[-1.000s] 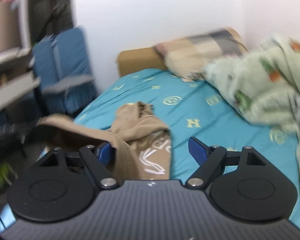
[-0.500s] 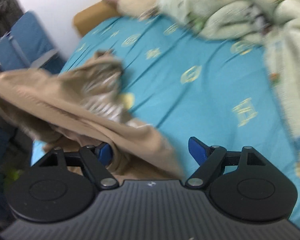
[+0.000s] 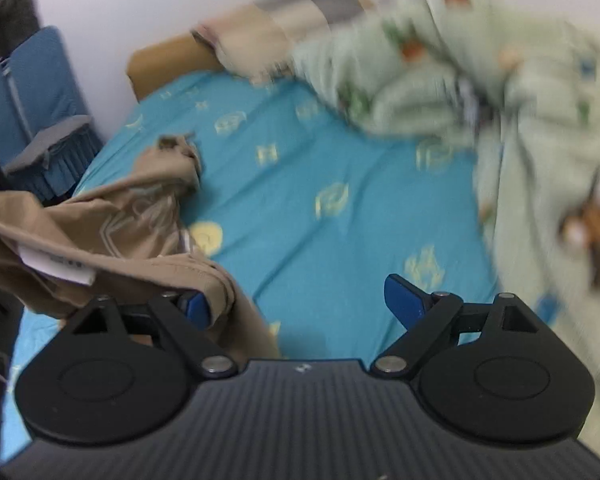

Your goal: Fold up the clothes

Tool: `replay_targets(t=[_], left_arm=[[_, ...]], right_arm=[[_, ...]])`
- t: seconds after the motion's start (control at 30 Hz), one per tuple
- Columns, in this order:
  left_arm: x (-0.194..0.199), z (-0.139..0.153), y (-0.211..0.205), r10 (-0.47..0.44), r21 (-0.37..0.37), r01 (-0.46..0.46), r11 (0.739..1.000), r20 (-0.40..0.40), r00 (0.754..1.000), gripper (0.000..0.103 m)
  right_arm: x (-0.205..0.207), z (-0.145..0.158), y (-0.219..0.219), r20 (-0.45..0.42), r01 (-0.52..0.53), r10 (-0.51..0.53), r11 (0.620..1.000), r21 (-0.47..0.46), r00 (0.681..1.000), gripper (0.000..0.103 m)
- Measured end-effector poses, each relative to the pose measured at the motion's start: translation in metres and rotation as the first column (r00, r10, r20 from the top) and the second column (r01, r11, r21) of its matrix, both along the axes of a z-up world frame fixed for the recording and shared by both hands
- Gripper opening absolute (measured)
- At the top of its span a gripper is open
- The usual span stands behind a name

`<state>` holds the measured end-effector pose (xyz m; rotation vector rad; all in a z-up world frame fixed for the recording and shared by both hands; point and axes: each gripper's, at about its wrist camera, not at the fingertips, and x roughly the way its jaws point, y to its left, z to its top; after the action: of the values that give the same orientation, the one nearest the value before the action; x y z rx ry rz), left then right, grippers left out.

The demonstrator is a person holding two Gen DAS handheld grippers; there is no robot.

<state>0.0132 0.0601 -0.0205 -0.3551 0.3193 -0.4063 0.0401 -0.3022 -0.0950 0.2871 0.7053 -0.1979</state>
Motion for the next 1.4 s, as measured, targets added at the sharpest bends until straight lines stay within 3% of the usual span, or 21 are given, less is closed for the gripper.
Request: replay_targets(t=[0.1,0.23,0.3,0.33,0.37,0.47,0.57,0.67,0.83,1.03,1.07,1.13,1.23,1.33,1.37,1.4], left_arm=[[0.009,-0.010,-0.002,-0.004,0.046,0.007,0.999,-0.053,0.999,0.005],[0.027,-0.029,-0.009,-0.036,0.087,0.050,0.995,-0.158,0.987,0.014],[0.034,-0.039,-0.015,-0.055,0.119,0.080,0.990,-0.202,0.978,0.030],[0.037,-0.044,-0.020,-0.072,0.139,0.105,0.985,-0.224,0.972,0.046],[0.040,-0.050,-0.026,-0.097,0.163,0.141,0.977,-0.249,0.963,0.053],[0.047,-0.069,-0.047,-0.138,0.263,0.220,0.939,-0.298,0.945,0.061],[0.043,-0.082,-0.067,-0.178,0.356,0.278,0.892,-0.290,0.940,0.064],[0.037,-0.087,-0.083,-0.223,0.409,0.330,0.851,-0.288,0.931,0.074],[0.024,-0.096,-0.104,-0.270,0.503,0.374,0.779,-0.269,0.924,0.078],[0.023,-0.115,-0.126,-0.189,0.669,0.294,0.683,-0.227,0.955,0.079],[0.025,-0.117,-0.126,-0.161,0.688,0.263,0.676,-0.210,0.964,0.079],[0.029,-0.115,-0.123,-0.098,0.695,0.181,0.695,-0.158,0.983,0.079],[0.039,-0.100,-0.104,0.041,0.635,0.015,0.772,-0.074,0.996,0.080],[0.057,-0.087,-0.068,0.213,0.477,-0.164,0.864,-0.050,0.976,0.088],[0.063,-0.085,-0.053,0.263,0.407,-0.219,0.887,-0.054,0.963,0.089],[0.066,-0.083,-0.041,0.310,0.361,-0.269,0.893,-0.060,0.949,0.089]], right_arm=[[-0.009,0.020,0.002,0.139,0.055,-0.045,0.997,-0.063,0.989,0.088],[-0.032,0.045,0.011,0.332,0.072,-0.020,0.987,-0.143,0.943,0.088],[-0.035,0.051,0.012,0.353,0.061,0.001,0.985,-0.164,0.935,0.088],[-0.036,0.053,0.012,0.363,0.055,0.012,0.983,-0.175,0.932,0.088],[-0.033,0.054,0.010,0.362,0.049,0.016,0.984,-0.170,0.932,0.088],[-0.029,0.054,0.006,0.351,0.037,0.015,0.989,-0.143,0.936,0.088],[-0.026,0.050,0.003,0.329,0.040,0.002,0.992,-0.120,0.944,0.088],[-0.026,0.048,-0.001,0.315,0.048,-0.018,0.995,-0.088,0.949,0.088],[-0.029,0.047,-0.005,0.309,0.052,-0.033,0.997,-0.056,0.951,0.088],[-0.031,0.049,-0.007,0.322,0.056,-0.037,0.997,-0.049,0.946,0.088],[-0.031,0.049,-0.008,0.322,0.058,-0.041,0.997,-0.046,0.946,0.088],[-0.032,0.049,-0.008,0.323,0.058,-0.041,0.997,-0.046,0.946,0.088],[-0.029,0.046,-0.006,0.318,0.058,-0.035,0.996,-0.063,0.948,0.088],[-0.017,0.035,-0.004,0.265,0.038,-0.018,0.997,-0.069,0.964,0.088],[-0.013,0.031,-0.004,0.243,0.029,-0.012,0.997,-0.068,0.970,0.088],[-0.006,0.025,-0.003,0.216,0.008,0.004,0.998,-0.055,0.976,0.088]])
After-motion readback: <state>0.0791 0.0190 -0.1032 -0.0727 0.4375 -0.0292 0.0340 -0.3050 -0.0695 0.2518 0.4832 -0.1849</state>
